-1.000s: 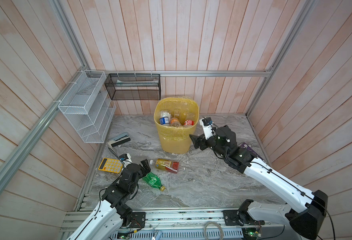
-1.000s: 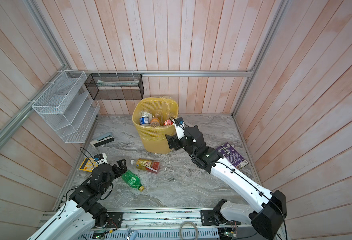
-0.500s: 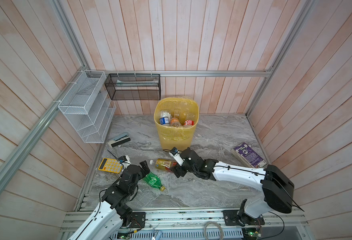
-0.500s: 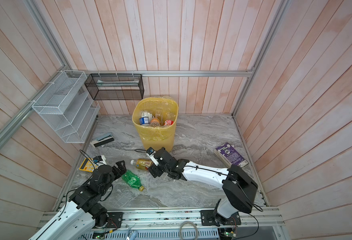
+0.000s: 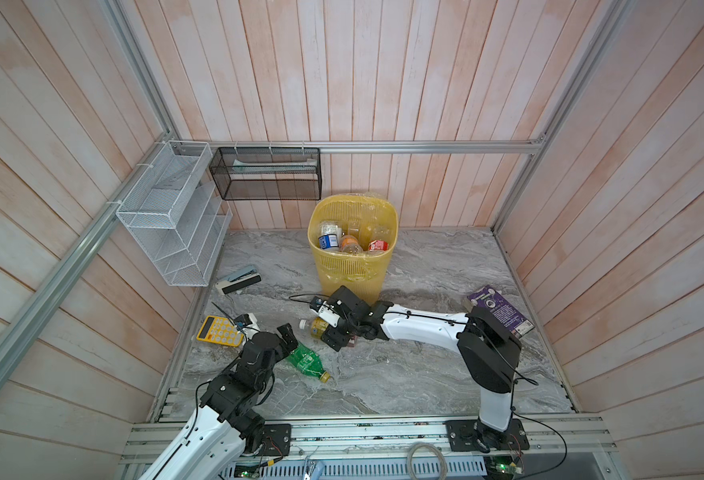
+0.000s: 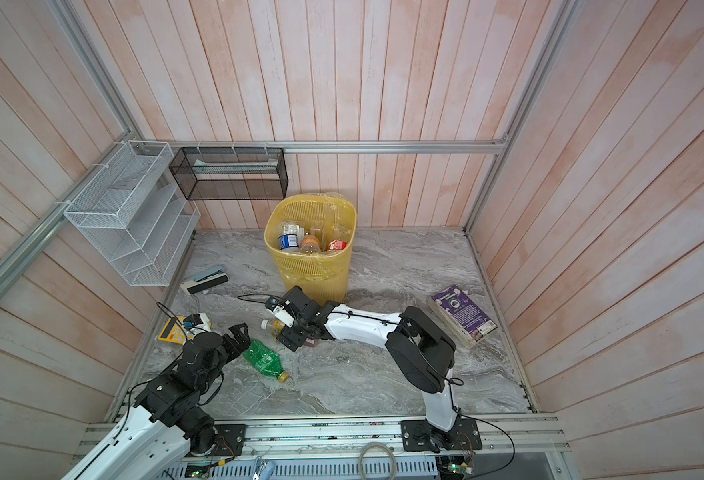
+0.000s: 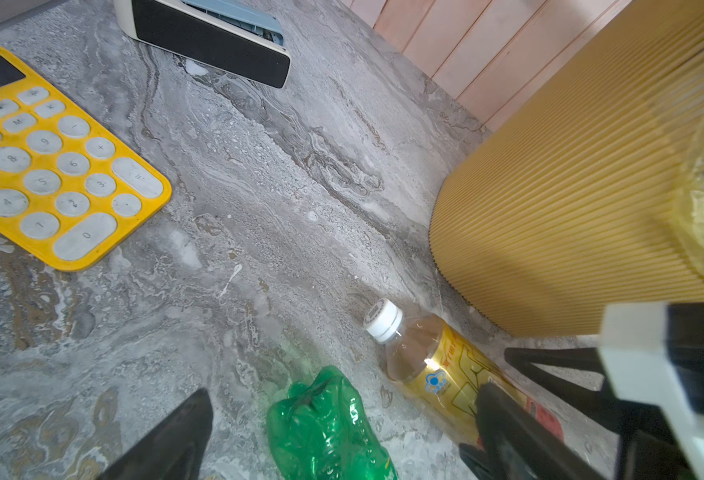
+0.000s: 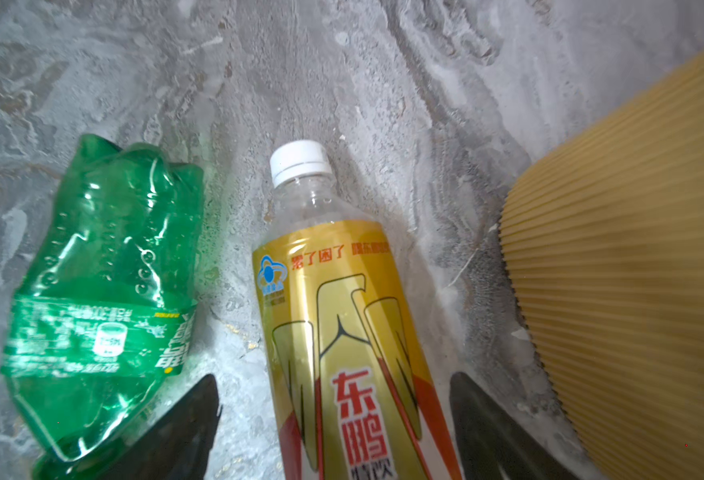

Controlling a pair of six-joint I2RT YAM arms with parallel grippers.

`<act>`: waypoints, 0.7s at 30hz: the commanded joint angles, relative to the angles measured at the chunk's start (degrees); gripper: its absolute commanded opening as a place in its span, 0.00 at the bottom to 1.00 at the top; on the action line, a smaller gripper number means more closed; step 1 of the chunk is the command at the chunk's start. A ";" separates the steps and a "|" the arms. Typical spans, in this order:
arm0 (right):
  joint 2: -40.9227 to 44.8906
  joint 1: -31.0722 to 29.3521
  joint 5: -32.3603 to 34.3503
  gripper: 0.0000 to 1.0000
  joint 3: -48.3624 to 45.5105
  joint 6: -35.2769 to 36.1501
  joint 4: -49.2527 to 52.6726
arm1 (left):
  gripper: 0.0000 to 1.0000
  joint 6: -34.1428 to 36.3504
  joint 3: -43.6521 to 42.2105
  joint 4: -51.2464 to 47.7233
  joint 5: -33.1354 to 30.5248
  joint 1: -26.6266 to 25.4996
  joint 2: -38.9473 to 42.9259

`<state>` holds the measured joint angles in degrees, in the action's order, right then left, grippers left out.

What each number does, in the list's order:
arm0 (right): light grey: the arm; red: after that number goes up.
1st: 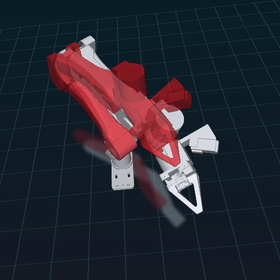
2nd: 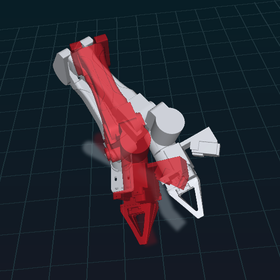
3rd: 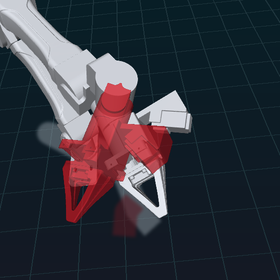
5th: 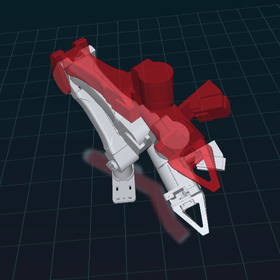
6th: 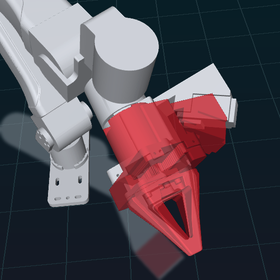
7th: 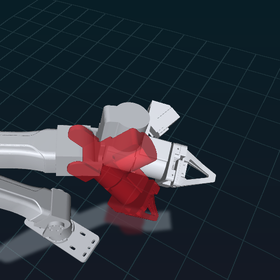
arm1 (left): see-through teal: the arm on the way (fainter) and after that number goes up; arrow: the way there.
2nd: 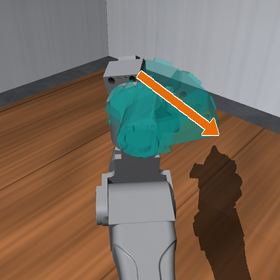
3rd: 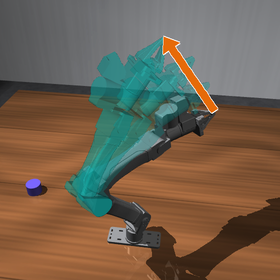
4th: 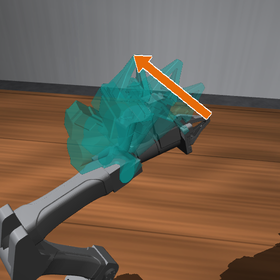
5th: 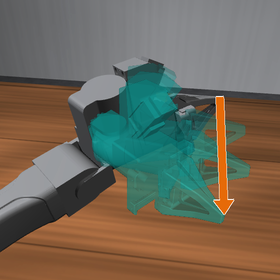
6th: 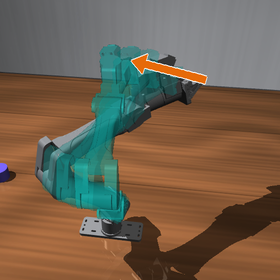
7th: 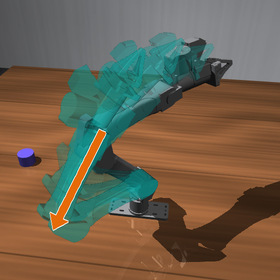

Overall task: Throw the plastic bottles in the bin
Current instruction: 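Close the right gripper on the red-yellow bottle and lift it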

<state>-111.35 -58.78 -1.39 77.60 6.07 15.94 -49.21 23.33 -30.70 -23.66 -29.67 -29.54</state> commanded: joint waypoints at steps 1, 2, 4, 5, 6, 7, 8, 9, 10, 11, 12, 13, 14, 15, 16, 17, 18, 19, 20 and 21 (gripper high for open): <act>-2.38 -0.13 0.55 0.85 2.33 2.06 5.30 | 1.00 -0.45 -0.41 -1.53 -1.91 0.26 0.90; -3.08 -0.11 0.81 0.84 2.91 2.44 6.11 | 1.00 -0.38 -0.48 -1.64 -1.99 0.27 1.05; -4.08 -0.11 0.82 0.81 3.83 2.67 7.28 | 1.00 -0.40 -0.52 -1.71 -2.09 0.24 1.15; -4.51 -0.15 0.85 0.79 4.16 2.77 7.68 | 1.00 -0.45 -0.44 -1.73 -2.09 0.24 1.21; -4.64 -0.14 0.66 0.76 4.30 2.72 7.93 | 1.00 -0.45 -0.39 -1.83 -2.09 0.26 1.15; -4.66 -0.11 0.41 0.73 4.24 2.70 7.90 | 1.00 -0.53 -0.39 -1.97 -2.09 0.22 1.20; -4.58 -0.12 0.12 0.71 4.15 2.67 7.87 | 1.00 -0.60 -0.35 -2.08 -2.17 0.23 1.25; -4.45 -0.15 0.14 0.70 4.01 2.59 7.90 | 1.00 -0.63 -0.31 -2.23 -2.18 0.24 1.29; -4.27 -0.10 0.36 0.69 3.88 2.56 7.92 | 1.00 -0.71 -0.32 -2.41 -2.26 0.23 1.37; -4.22 -0.15 0.50 0.67 3.70 2.59 8.11 | 1.00 -0.80 -0.22 -2.52 -2.35 0.23 1.46; -4.18 -0.10 0.58 0.66 3.55 2.71 8.22 | 1.00 -0.80 -0.22 -2.61 -2.36 0.27 1.59; -4.06 -0.17 0.61 0.62 3.29 2.62 8.30 | 1.00 -0.84 -0.13 -2.61 -2.36 0.23 1.70; -3.53 -0.16 0.76 0.58 2.80 2.37 8.05 | 1.00 -0.89 -0.05 -2.69 -2.42 0.26 1.76; -2.73 -0.17 0.74 0.55 2.01 2.06 7.50 | 1.00 -0.97 0.09 -2.78 -2.44 0.22 1.97; -1.18 -0.15 0.50 0.52 0.75 1.48 6.35 | 1.00 -1.21 0.21 -2.85 -2.44 0.23 2.11; 1.10 -0.09 0.13 0.50 -1.01 0.63 4.83 | 1.00 -1.37 0.30 -2.80 -2.31 0.23 2.42; 3.64 -0.10 -0.20 0.49 -2.82 -0.48 2.75 | 1.00 -1.41 0.31 -2.70 -2.14 0.23 2.54; 7.20 -0.11 -0.58 0.47 -5.57 -1.72 0.01 | 1.00 -1.58 0.31 -2.61 -1.96 0.23 2.80; 10.92 -0.10 -0.69 0.46 -8.94 -2.95 -2.88 | 1.00 -1.75 0.24 -2.61 -1.92 0.24 2.95; 14.77 -0.12 -0.62 0.45 -11.37 -4.05 -5.11 | 1.00 -1.85 0.22 -2.60 -1.91 0.23 3.08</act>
<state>-106.04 -58.78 -1.43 70.15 5.82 17.41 -50.24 23.33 -32.62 -24.58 -29.67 -27.16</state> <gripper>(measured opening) 0.623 0.997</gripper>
